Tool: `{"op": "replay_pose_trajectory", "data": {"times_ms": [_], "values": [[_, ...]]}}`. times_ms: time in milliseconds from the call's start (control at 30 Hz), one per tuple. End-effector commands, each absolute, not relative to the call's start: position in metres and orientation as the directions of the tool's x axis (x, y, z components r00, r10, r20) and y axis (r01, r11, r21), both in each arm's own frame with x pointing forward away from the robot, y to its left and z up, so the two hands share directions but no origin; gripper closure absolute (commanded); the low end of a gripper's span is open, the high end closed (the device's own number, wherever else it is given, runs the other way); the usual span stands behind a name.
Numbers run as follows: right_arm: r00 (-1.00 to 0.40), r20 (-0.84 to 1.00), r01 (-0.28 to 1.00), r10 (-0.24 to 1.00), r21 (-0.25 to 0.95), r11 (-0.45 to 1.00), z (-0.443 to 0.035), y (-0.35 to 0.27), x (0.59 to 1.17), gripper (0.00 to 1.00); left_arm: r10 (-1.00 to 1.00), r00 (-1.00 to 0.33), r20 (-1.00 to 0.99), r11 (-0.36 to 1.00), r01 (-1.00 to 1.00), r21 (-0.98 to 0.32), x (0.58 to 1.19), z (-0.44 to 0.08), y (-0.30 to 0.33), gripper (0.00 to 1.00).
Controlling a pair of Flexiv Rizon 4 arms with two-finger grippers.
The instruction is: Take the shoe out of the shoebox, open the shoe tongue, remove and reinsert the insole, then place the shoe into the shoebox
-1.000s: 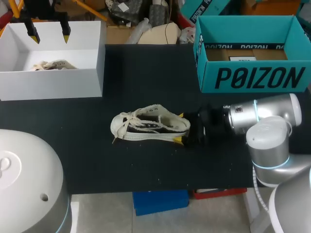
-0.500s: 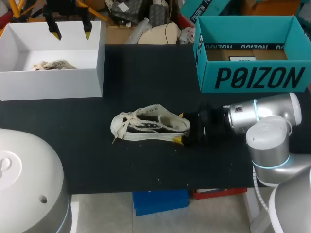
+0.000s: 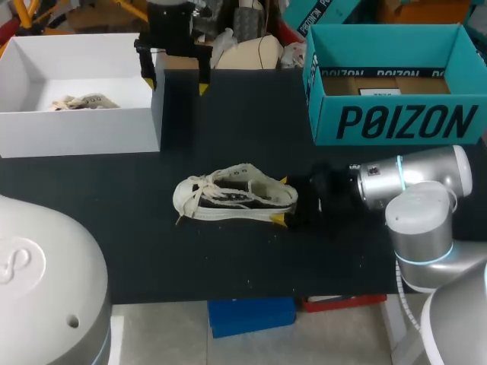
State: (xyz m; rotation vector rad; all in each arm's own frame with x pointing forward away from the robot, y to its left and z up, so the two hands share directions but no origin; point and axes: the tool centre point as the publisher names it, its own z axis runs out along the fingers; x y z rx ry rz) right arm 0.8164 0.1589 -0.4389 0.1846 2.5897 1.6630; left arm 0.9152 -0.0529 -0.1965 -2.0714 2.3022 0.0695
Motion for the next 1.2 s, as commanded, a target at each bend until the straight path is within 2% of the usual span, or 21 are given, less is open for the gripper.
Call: {"op": "replay_pose_trajectory", "data": {"times_ms": [33, 567, 700, 900, 1200], "values": [[-0.991, 0.018, 0.071, 0.131, 0.907, 0.415, -0.44, 0.161, 0.817, 1.0, -0.99, -0.103, -0.098, 0.103, -0.995, 0.008, 0.917, -0.197, -0.059, 0.0], [-0.991, 0.018, 0.071, 0.131, 0.907, 0.415, -0.44, 0.161, 0.817, 1.0, -0.99, -0.103, -0.098, 0.103, -0.995, 0.008, 0.917, -0.197, -0.059, 0.0], [-0.991, 0.018, 0.071, 0.131, 0.907, 0.415, -0.44, 0.161, 0.817, 1.0, -0.969, 0.021, -0.244, -0.011, -0.999, -0.045, 0.907, -0.191, -0.067, 0.0], [-0.991, 0.018, 0.071, 0.131, 0.907, 0.415, -0.44, 0.161, 0.817, 1.0, -0.959, 0.107, -0.263, -0.085, -0.992, -0.096, 0.875, -0.193, -0.085, 0.0], [-0.991, 0.018, 0.071, 0.131, 0.907, 0.415, -0.44, 0.161, 0.817, 1.0, -0.972, 0.035, -0.233, -0.009, -0.994, -0.111, 0.832, -0.227, -0.111, 0.0]]}}
